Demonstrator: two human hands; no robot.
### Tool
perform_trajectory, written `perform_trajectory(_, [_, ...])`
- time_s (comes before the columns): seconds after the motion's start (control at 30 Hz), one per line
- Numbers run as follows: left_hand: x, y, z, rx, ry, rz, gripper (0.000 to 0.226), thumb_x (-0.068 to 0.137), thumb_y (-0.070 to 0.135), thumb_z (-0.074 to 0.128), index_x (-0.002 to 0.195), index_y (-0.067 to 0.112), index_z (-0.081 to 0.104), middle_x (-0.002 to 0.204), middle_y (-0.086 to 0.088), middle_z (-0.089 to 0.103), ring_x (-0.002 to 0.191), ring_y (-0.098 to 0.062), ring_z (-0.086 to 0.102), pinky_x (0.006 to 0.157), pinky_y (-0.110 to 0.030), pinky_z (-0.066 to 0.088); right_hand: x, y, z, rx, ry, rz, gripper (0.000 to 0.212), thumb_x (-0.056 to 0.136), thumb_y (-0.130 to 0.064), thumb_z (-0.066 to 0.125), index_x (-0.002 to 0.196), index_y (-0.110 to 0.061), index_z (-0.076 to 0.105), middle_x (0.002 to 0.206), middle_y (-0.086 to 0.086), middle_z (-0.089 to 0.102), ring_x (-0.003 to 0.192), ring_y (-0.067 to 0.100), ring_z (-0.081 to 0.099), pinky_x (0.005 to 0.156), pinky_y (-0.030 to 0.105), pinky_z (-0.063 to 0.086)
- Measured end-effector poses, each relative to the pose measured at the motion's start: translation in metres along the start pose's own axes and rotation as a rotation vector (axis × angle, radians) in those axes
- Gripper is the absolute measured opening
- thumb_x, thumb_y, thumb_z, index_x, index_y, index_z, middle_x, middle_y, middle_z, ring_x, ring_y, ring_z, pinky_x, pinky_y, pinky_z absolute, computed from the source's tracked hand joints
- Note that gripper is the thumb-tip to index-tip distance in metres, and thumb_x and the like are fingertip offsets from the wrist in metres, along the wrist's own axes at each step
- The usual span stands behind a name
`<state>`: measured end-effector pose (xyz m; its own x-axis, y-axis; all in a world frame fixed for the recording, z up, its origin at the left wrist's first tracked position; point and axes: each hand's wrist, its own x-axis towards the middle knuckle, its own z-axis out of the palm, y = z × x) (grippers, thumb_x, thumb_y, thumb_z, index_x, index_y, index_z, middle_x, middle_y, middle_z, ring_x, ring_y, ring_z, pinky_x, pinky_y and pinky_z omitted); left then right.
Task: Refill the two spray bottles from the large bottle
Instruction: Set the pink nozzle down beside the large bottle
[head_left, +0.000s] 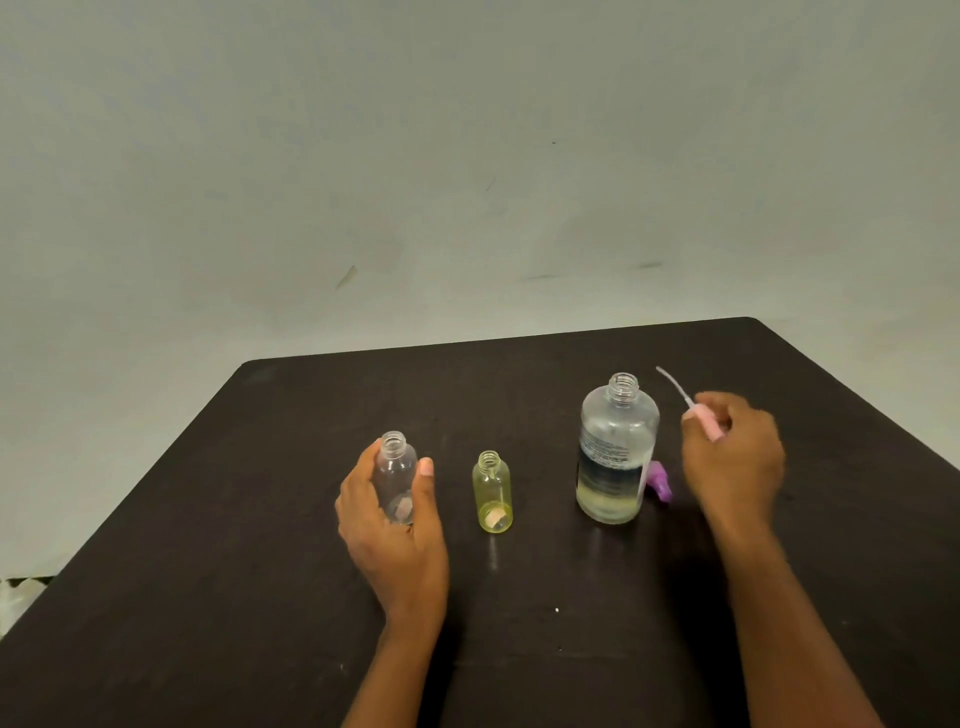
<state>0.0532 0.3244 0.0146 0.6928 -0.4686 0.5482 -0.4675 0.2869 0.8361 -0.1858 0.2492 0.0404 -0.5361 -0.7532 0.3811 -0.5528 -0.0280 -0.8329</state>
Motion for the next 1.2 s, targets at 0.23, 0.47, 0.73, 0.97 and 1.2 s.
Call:
perform_trajectory(0.23, [0.007,-0.007,-0.003,0.018,0.033,-0.112,0.037,0.087,0.031,0.067,0.121,0.022,0.054,0.107,0.018,0.053,0.104,-0.007,0.049,0.086,-0.011,0.032,0.001,0.003,-0.003,-0.330,-0.318,0.115,0.007,0.084,-0.017,0.061,0.086,-0.023,0.060,0.095,0.009,0.065,0.098,0.033,0.057,0.083,0.038,0.046])
perform_trajectory(0.47, [0.014,-0.015,-0.004,0.068,0.046,-0.187,0.036,0.088,0.021,0.065,0.122,0.016,0.056,0.112,0.010,0.053,0.104,-0.008,0.047,0.088,-0.019,0.037,0.003,0.003,-0.002,-0.467,-0.368,0.144,0.005,0.086,-0.021,0.062,0.089,-0.024,0.058,0.089,0.001,0.055,0.102,0.029,0.054,0.084,0.037,0.037])
perform_trajectory(0.73, [0.016,-0.021,-0.005,0.136,0.046,-0.281,0.040,0.090,0.022,0.061,0.129,0.019,0.051,0.116,0.011,0.052,0.108,-0.008,0.045,0.101,-0.051,0.040,0.005,0.007,0.001,-0.496,-0.370,0.131,0.012,0.086,-0.024,0.064,0.098,-0.025,0.060,0.103,0.004,0.063,0.104,0.028,0.054,0.083,0.036,0.034])
perform_trajectory(0.97, [0.019,-0.027,-0.005,0.147,0.066,-0.298,0.039,0.090,0.017,0.060,0.128,0.014,0.052,0.118,0.004,0.055,0.110,-0.013,0.047,0.100,-0.043,0.040,0.005,0.011,0.002,-0.473,-0.365,0.094,0.020,0.087,-0.027,0.064,0.106,-0.022,0.061,0.106,0.003,0.065,0.107,0.027,0.055,0.089,0.037,0.036])
perform_trajectory(1.2, [0.022,-0.035,-0.005,0.107,0.100,-0.360,0.042,0.089,0.017,0.060,0.129,0.015,0.049,0.119,0.001,0.057,0.112,-0.019,0.052,0.099,-0.045,0.043,0.005,0.005,0.000,-0.386,-0.303,0.025,0.022,0.087,-0.024,0.069,0.107,-0.020,0.063,0.103,0.001,0.064,0.104,0.025,0.057,0.092,0.041,0.040])
